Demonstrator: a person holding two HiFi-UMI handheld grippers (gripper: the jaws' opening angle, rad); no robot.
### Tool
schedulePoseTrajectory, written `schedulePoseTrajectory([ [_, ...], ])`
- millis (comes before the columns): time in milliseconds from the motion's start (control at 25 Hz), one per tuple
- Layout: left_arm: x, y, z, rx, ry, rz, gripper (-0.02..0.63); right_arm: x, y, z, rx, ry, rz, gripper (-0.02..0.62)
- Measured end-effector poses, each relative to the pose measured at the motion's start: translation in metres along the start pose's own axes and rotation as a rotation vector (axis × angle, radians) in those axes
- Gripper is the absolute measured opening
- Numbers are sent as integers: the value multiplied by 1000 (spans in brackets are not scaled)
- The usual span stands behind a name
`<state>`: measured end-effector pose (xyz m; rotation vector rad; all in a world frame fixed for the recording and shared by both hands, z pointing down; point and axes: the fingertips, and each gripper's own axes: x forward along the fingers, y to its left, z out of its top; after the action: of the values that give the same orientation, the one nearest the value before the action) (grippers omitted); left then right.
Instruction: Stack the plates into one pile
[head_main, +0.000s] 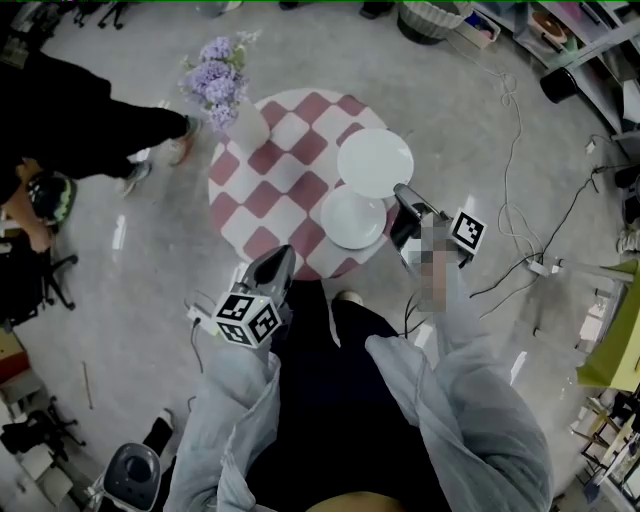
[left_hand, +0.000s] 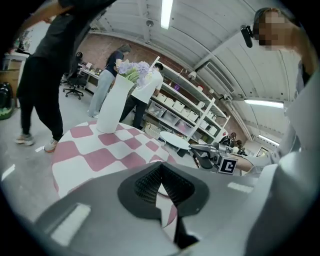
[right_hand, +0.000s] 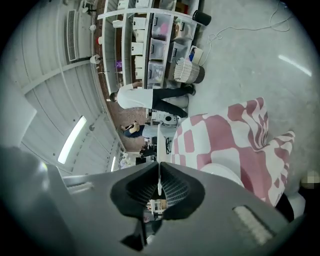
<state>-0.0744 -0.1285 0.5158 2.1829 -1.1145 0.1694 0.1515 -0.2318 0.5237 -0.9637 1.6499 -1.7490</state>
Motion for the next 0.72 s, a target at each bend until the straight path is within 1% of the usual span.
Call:
schedulePoseTrajectory([
  [160,-7,-4,-6,7,-3,10,11,-12,-4,-20,-7,33,10,17],
  [360,-14,-11,-14,4,-9,18,11,-25,-17,-41,35,46,15,18],
  [720,-26,-15,-31,-9,9,27,11,-44,-51,-70,49,74,-29,20],
])
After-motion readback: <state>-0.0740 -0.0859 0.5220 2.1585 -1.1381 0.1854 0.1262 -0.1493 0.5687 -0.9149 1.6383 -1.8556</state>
